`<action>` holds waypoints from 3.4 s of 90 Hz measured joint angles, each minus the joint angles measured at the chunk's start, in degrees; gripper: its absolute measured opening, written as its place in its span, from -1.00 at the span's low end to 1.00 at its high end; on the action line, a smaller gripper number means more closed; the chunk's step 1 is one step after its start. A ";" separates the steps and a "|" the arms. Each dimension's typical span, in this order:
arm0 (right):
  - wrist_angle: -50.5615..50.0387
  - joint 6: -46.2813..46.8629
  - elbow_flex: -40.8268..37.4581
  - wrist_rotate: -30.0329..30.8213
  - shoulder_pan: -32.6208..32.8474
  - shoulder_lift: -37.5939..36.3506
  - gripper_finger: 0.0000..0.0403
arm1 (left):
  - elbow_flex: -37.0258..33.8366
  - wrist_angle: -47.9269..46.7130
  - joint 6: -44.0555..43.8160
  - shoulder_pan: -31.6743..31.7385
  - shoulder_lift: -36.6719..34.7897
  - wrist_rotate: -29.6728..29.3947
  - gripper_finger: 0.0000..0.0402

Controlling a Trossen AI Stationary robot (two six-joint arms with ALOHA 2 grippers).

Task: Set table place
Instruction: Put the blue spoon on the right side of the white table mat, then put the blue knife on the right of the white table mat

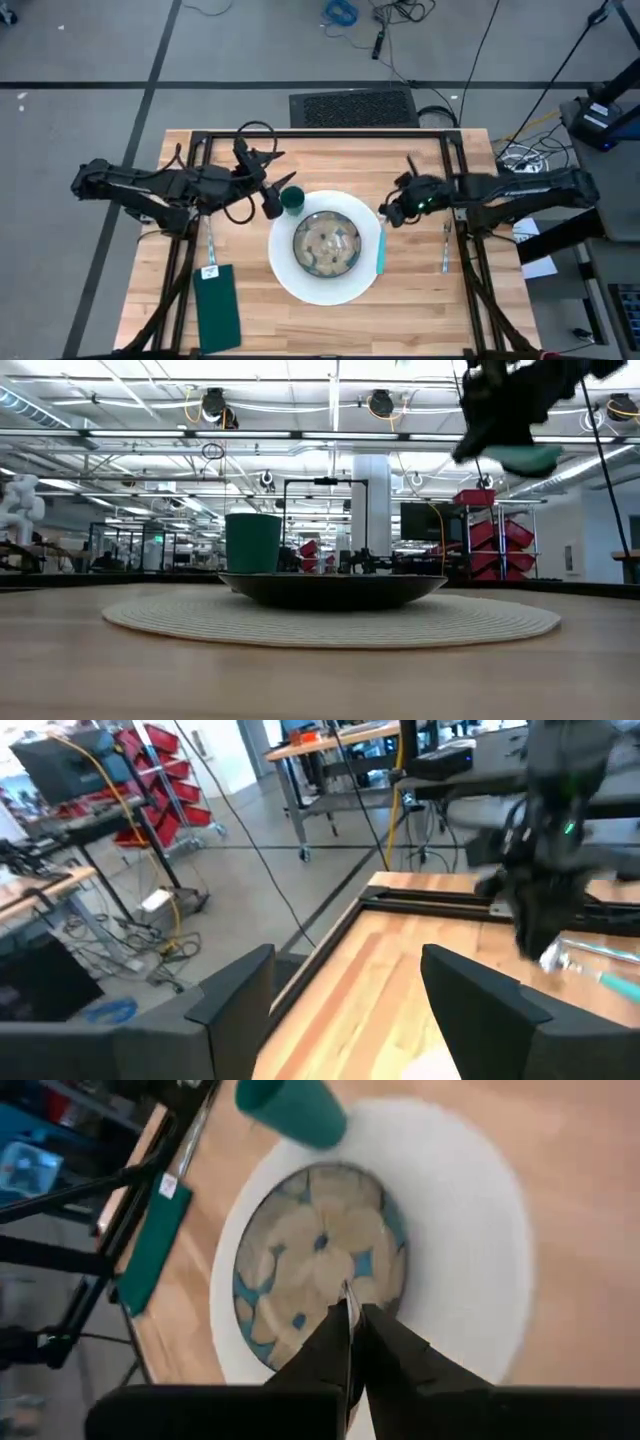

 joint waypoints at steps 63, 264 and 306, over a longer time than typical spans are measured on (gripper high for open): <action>8.59 -1.89 -7.03 -15.47 -11.83 15.71 -1.00 | -0.02 -0.90 -3.04 -0.05 0.78 0.07 0.18; -9.17 -2.83 2.68 -7.81 -13.53 4.89 -0.55 | -0.02 -8.90 -6.37 -0.28 2.61 1.51 0.18; -8.24 -14.77 23.37 27.30 11.41 1.31 -0.95 | 7.54 -43.94 -50.00 -2.10 -0.58 11.11 0.11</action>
